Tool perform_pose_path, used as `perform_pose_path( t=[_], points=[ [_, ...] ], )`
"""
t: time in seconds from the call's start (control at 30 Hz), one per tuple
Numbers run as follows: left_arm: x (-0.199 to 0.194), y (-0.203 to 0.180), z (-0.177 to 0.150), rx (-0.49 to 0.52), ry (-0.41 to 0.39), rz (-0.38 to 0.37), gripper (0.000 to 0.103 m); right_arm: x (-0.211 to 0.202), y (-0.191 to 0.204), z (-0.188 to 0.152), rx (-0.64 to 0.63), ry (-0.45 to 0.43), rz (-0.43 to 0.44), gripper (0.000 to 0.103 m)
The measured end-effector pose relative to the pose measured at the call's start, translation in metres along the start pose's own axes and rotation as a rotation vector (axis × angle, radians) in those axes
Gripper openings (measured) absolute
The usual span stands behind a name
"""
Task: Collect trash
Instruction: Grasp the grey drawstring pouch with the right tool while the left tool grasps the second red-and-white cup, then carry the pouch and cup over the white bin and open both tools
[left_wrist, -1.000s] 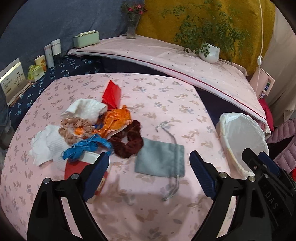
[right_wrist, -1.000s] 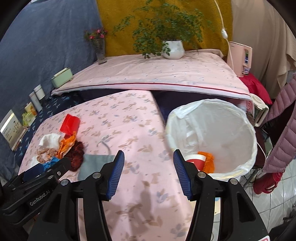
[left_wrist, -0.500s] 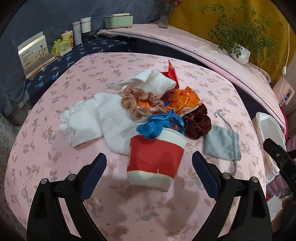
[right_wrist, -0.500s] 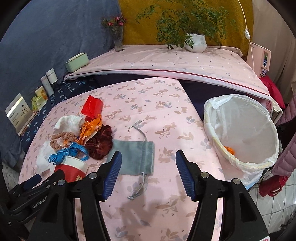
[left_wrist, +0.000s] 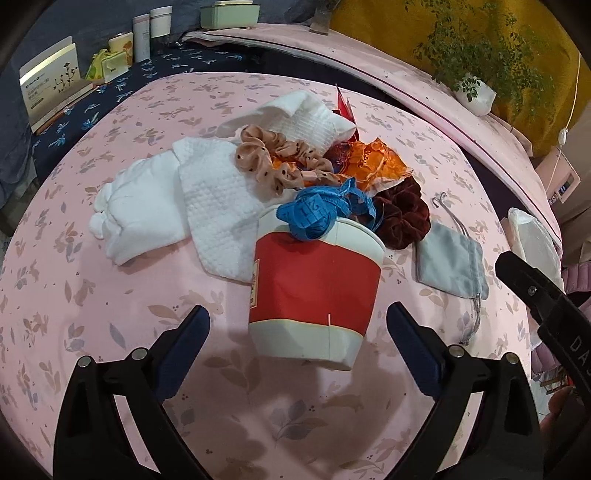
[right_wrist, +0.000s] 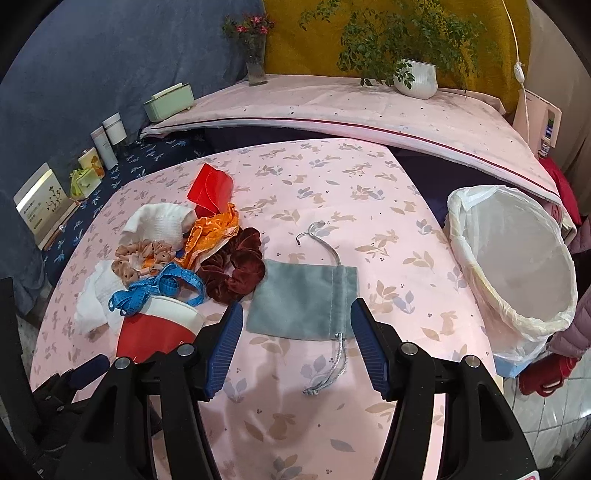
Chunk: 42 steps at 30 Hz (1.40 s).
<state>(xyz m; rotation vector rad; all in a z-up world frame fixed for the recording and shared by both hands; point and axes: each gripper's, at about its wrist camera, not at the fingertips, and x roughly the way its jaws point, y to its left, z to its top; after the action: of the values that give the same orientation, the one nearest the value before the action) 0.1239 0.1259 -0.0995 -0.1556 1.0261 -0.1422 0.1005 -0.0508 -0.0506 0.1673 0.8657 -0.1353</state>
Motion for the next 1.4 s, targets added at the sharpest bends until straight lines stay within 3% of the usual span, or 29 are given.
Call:
perform_pose_path(
  t=[0.17, 0.23, 0.37, 0.6, 0.8, 0.87, 0.9, 0.93, 1.1, 1.13, 1.17, 1.4],
  points=[
    [0.011, -0.004, 0.003, 0.011, 0.009, 0.012, 0.091, 0.011, -0.011, -0.003, 0.022, 0.018, -0.029, 0.064],
    [0.012, -0.004, 0.003, 0.009, 0.010, 0.003, 0.086, 0.016, -0.016, -0.004, 0.032, 0.028, -0.041, 0.064],
    [0.013, -0.002, 0.004, 0.013, 0.023, -0.021, 0.067, 0.029, -0.027, -0.005, 0.069, 0.054, -0.042, 0.064],
    [0.007, -0.004, 0.002, 0.034, 0.010, -0.013, 0.066, 0.051, -0.041, -0.008, 0.103, 0.096, -0.057, 0.063],
    [-0.002, -0.011, 0.001, 0.051, -0.005, -0.016, 0.066, 0.059, -0.044, -0.012, 0.096, 0.103, -0.064, 0.048],
    [-0.004, -0.013, 0.000, 0.054, -0.008, -0.019, 0.065, 0.059, -0.042, -0.012, 0.091, 0.101, -0.053, 0.036],
    [-0.005, -0.014, 0.000, 0.056, -0.008, -0.021, 0.065, 0.059, -0.042, -0.012, 0.092, 0.103, -0.039, 0.022],
    [-0.007, -0.015, 0.000, 0.057, -0.010, -0.020, 0.065, 0.059, -0.042, -0.012, 0.095, 0.107, -0.029, 0.016],
    [-0.017, -0.018, -0.001, 0.061, -0.027, -0.023, 0.063, 0.050, -0.042, -0.013, 0.096, 0.093, -0.009, 0.009],
    [-0.020, -0.018, 0.000, 0.062, -0.032, -0.028, 0.058, 0.048, -0.042, -0.012, 0.097, 0.086, -0.005, 0.009],
    [-0.022, -0.018, 0.000, 0.064, -0.030, -0.035, 0.047, 0.044, -0.042, -0.011, 0.096, 0.079, -0.002, 0.009],
    [-0.028, -0.020, -0.001, 0.066, -0.031, -0.036, 0.046, 0.020, -0.043, -0.004, 0.078, 0.020, 0.008, 0.008]
  ],
)
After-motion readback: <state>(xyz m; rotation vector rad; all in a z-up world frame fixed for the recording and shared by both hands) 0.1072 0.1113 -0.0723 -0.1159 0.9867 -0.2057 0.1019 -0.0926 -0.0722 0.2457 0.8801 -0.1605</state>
